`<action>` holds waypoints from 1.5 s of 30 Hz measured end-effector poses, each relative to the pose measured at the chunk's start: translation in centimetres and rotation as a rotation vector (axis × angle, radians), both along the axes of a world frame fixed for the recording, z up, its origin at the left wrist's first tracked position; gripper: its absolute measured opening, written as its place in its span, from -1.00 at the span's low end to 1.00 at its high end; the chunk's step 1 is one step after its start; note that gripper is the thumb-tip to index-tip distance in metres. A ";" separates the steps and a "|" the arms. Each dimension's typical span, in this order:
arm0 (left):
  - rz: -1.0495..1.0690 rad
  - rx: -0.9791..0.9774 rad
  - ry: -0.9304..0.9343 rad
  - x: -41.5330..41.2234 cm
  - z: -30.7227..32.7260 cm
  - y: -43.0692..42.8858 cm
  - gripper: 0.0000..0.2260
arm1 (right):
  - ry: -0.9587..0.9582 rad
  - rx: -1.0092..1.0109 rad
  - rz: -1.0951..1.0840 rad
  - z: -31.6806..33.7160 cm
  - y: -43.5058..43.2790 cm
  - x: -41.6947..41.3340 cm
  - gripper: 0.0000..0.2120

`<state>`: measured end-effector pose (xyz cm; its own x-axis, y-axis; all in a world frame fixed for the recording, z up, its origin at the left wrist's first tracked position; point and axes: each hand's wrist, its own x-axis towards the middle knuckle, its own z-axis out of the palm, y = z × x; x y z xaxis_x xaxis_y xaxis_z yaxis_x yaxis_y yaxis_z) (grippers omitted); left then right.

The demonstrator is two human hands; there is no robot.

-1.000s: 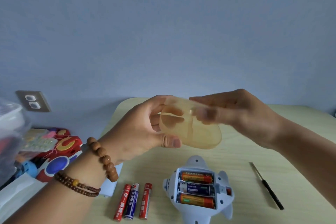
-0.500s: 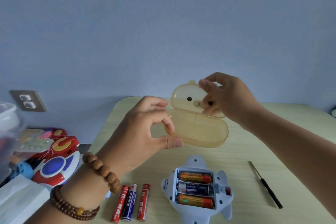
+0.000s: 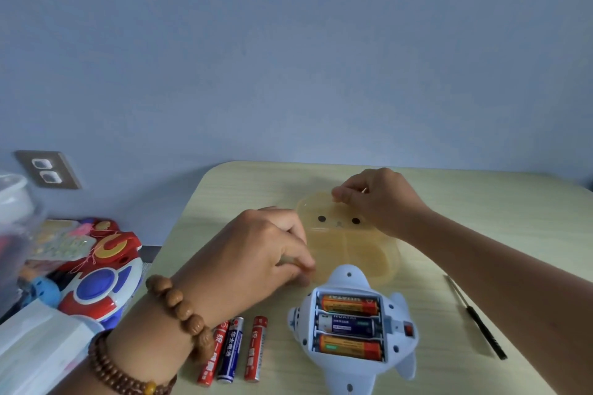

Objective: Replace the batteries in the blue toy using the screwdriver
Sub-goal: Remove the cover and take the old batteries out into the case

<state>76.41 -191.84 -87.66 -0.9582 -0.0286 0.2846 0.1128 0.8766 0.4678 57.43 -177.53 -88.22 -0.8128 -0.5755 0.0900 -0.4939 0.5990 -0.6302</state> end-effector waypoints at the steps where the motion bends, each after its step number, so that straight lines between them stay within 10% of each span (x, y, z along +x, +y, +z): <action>1: 0.002 0.009 -0.008 0.0 0.0 0.0 -0.87 | -0.007 0.004 -0.008 -0.1 0.0 -0.1 -0.78; 15: -0.002 0.082 0.012 1.8 0.9 -0.7 -0.73 | 0.267 -0.078 0.063 5.3 5.1 5.0 -0.68; 23: 0.177 0.165 0.123 4.7 3.8 3.7 -0.94 | 0.127 0.117 0.271 4.2 11.2 13.8 -0.18; 28: 0.264 0.064 0.017 4.3 2.7 7.5 -0.64 | 0.038 0.027 0.265 2.2 11.6 14.2 -0.39; 45: 0.355 0.050 -0.107 2.3 3.1 10.2 -0.75 | -0.156 -0.022 0.229 1.9 11.8 14.1 -0.38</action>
<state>78.76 -181.64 -84.60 -0.9104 -0.3757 0.1730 -0.2459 0.8280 0.5039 71.53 -165.75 -86.36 -0.6671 -0.7449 -0.0115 -0.5108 0.4685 -0.7209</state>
